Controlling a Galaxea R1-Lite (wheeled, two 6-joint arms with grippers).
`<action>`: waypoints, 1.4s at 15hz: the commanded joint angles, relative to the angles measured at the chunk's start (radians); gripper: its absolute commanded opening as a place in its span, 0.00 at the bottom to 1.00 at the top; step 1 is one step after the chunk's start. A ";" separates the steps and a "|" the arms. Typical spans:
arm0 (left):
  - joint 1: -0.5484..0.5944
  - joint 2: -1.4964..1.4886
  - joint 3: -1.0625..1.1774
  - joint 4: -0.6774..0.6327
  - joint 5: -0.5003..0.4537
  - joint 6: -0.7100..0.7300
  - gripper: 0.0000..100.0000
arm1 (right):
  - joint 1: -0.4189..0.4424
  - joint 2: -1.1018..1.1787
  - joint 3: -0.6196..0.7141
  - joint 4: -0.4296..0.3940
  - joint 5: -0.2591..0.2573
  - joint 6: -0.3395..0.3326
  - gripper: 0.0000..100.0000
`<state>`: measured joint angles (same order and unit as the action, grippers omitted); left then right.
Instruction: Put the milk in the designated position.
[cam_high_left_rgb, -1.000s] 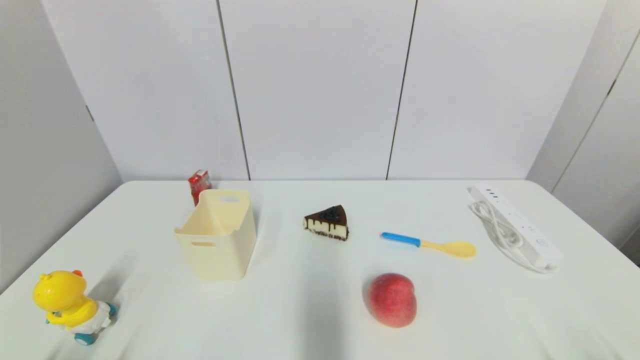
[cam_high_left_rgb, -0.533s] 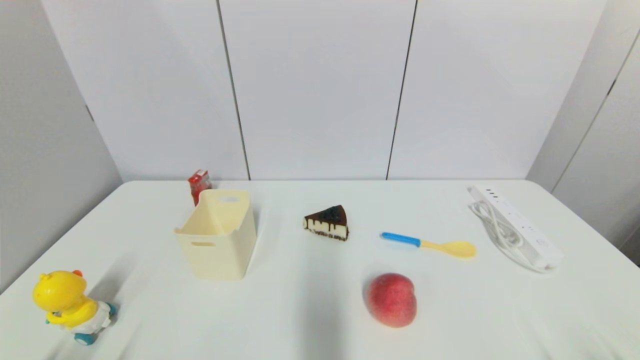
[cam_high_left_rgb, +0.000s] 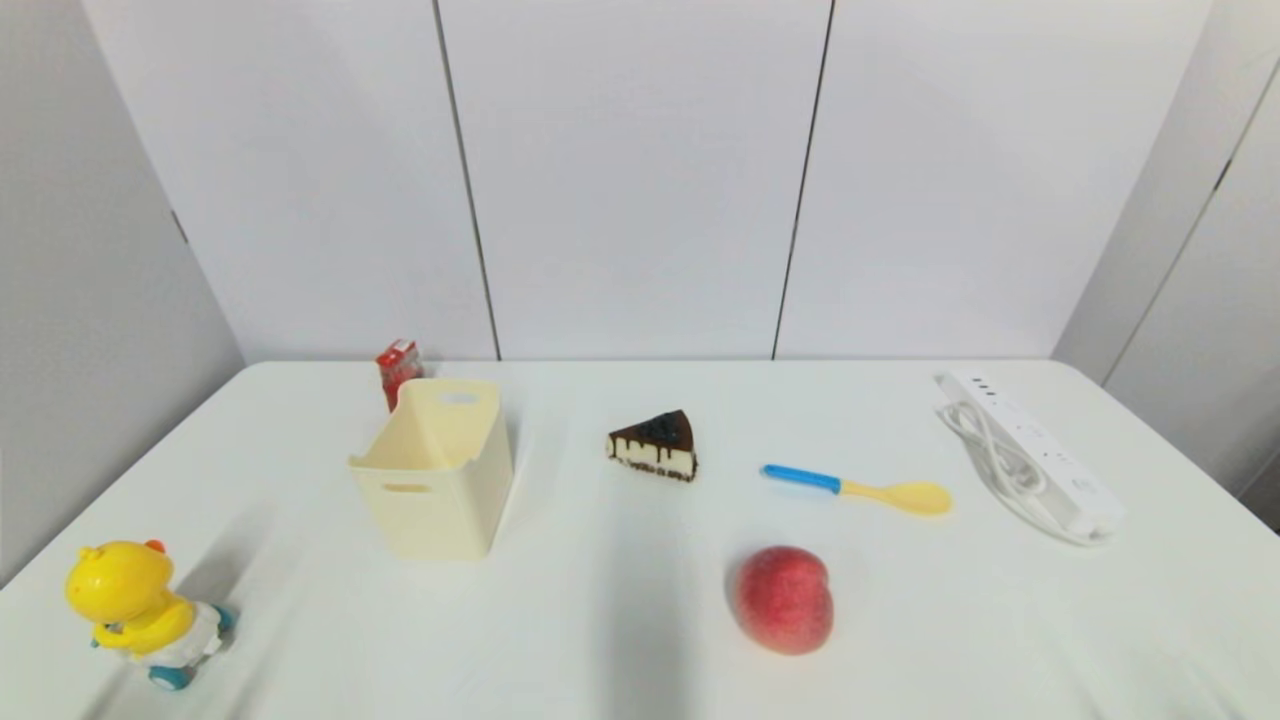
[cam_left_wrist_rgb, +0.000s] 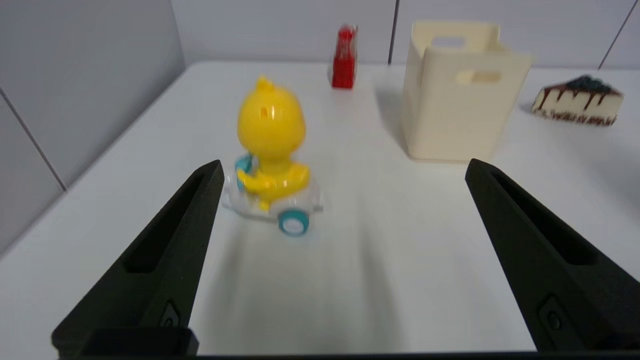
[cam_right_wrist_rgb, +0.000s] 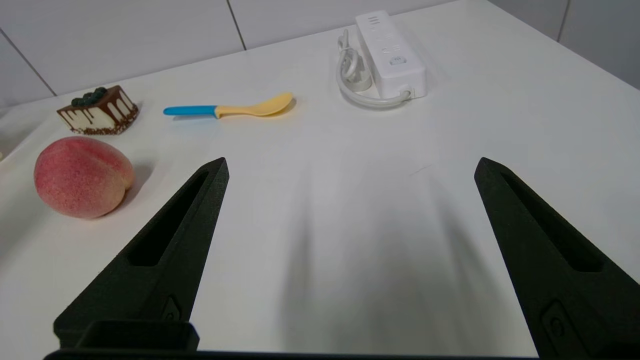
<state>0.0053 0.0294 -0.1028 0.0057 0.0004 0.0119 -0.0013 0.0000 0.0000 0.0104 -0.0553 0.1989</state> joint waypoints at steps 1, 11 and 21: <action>0.045 0.504 -0.476 -0.024 -0.003 0.103 1.00 | 0.000 0.002 0.000 0.000 0.000 0.000 1.00; 0.024 1.759 -1.560 0.045 -0.025 0.108 1.00 | 0.000 0.002 0.000 0.000 0.000 0.000 1.00; 0.022 2.009 -1.595 0.123 -0.232 0.134 1.00 | 0.000 0.002 0.000 0.000 0.000 0.000 1.00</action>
<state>0.0268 1.9989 -1.6957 0.1009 -0.2309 0.1374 -0.0013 0.0000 0.0000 0.0104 -0.0551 0.1985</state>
